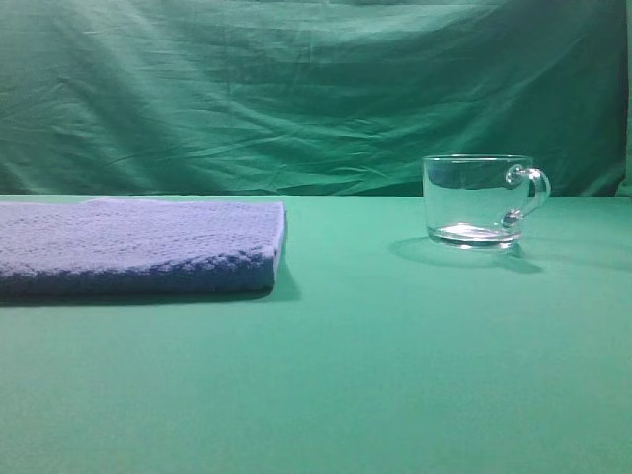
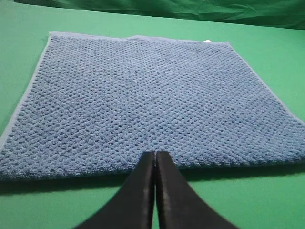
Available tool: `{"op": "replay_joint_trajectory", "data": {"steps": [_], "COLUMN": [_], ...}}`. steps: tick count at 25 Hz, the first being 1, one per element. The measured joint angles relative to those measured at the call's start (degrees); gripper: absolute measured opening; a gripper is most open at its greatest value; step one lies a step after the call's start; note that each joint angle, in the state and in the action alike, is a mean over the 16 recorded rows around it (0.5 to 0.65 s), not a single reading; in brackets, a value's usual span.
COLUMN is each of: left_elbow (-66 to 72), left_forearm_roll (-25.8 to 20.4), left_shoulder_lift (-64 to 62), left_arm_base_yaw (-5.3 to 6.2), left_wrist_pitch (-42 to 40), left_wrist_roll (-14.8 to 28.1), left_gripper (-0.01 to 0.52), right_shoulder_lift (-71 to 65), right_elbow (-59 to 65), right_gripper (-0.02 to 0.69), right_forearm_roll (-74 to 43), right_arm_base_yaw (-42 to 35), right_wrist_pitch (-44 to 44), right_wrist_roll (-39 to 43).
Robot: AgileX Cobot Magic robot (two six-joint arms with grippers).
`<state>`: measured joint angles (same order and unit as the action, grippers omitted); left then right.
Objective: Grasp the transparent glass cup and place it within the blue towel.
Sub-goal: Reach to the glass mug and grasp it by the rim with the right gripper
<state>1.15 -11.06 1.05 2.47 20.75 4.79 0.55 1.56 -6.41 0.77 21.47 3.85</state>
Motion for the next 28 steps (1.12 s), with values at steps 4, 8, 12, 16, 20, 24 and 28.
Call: {"op": "replay_joint_trajectory", "data": {"steps": [4, 8, 12, 16, 20, 24, 28], "left_elbow": [0.0, 0.0, 0.0, 0.0, 0.0, 0.0, 0.0], "left_forearm_roll": [0.0, 0.0, 0.0, 0.0, 0.0, 0.0, 0.0], "left_shoulder_lift": [0.0, 0.0, 0.0, 0.0, 0.0, 0.0, 0.0], "left_arm_base_yaw": [0.0, 0.0, 0.0, 0.0, 0.0, 0.0, 0.0], "left_wrist_pitch": [0.0, 0.0, 0.0, 0.0, 0.0, 0.0, 0.0], "left_wrist_roll": [0.0, 0.0, 0.0, 0.0, 0.0, 0.0, 0.0], "left_gripper": [0.0, 0.0, 0.0, 0.0, 0.0, 0.0, 0.0], "right_shoulder_lift": [0.0, 0.0, 0.0, 0.0, 0.0, 0.0, 0.0], "right_elbow": [0.0, 0.0, 0.0, 0.0, 0.0, 0.0, 0.02], "right_gripper": [0.0, 0.0, 0.0, 0.0, 0.0, 0.0, 0.0], "right_forearm_roll": [0.0, 0.0, 0.0, 0.0, 0.0, 0.0, 0.62], "right_arm_base_yaw": [0.0, 0.0, 0.0, 0.0, 0.0, 0.0, 0.0], "right_wrist_pitch": [0.02, 0.03, 0.06, 0.08, 0.1, 0.07, -1.76], "right_wrist_roll": [0.0, 0.0, 0.0, 0.0, 0.0, 0.0, 0.41]}}
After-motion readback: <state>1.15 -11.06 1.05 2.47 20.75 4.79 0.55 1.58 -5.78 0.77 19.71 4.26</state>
